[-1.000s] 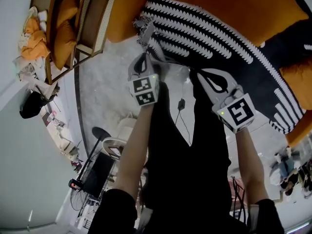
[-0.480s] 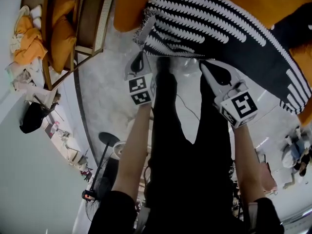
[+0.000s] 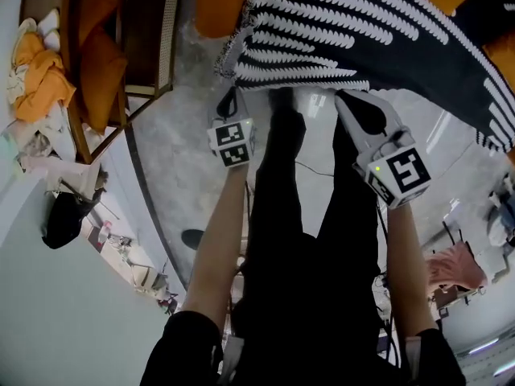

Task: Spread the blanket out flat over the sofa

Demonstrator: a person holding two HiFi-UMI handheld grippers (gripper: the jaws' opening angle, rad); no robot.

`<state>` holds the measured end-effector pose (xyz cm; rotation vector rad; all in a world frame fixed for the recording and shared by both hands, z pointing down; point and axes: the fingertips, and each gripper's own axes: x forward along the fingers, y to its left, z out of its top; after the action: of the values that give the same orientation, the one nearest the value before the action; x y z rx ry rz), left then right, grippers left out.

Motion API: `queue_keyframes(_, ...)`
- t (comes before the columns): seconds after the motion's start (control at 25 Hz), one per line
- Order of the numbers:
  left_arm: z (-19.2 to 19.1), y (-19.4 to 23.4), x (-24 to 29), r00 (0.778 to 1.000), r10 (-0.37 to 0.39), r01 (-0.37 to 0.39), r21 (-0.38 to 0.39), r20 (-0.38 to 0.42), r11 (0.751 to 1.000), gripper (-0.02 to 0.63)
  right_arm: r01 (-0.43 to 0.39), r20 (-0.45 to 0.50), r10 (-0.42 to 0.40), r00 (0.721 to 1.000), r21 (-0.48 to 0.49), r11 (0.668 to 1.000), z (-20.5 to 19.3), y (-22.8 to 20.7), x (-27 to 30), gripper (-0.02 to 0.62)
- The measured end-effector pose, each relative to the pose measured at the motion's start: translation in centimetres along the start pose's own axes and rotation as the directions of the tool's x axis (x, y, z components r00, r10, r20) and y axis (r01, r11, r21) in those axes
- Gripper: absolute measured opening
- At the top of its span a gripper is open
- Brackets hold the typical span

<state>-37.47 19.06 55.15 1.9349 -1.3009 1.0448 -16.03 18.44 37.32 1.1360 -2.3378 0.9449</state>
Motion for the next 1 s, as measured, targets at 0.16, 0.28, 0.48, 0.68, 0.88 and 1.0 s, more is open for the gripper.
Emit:
queue_keyframes(0.16, -2.4, 1.2, 1.0, 0.999, -0.020, 0.025, 0.119, -0.041, 0.993, 0.012, 0.043, 0.004, -0.044, 0.999, 0.027, 0.999, -0.9, 0.6, 0.0, 0.003)
queue_keyframes(0.28, -4.0, 1.3, 2.4, 0.997, -0.030, 0.043, 0.175, -0.072, 0.984, 0.012, 0.060, 0.005, -0.061, 0.998, 0.049, 0.997, -2.0, 0.2, -0.6, 0.003)
queue_keyframes(0.48, -7.3, 1.8, 6.1, 0.991, -0.049, 0.079, 0.258, -0.122, 0.963, 0.012, 0.059, -0.005, -0.059, 0.998, 0.098, 0.993, -5.6, -0.5, 0.3, 0.003)
queue_keyframes(0.68, -10.0, 3.1, 9.8, 0.986, -0.022, 0.075, 0.320, -0.166, 0.944, 0.012, 0.042, -0.013, -0.041, 0.999, 0.124, 0.991, -8.5, -1.2, 2.7, 0.003)
queue_keyframes(0.88, -13.0, 5.2, 13.3, 0.974, 0.028, 0.068, 0.408, -0.225, 0.910, 0.012, 0.025, -0.003, -0.025, 1.000, 0.126, 0.992, -9.7, -1.2, 4.9, 0.003)
queue_keyframes(1.0, -14.7, 5.9, 15.5, 0.965, 0.035, 0.090, 0.451, -0.261, 0.888, 0.011, 0.002, -0.005, -0.001, 1.000, 0.153, 0.988, -10.6, -1.3, 5.9, 0.003)
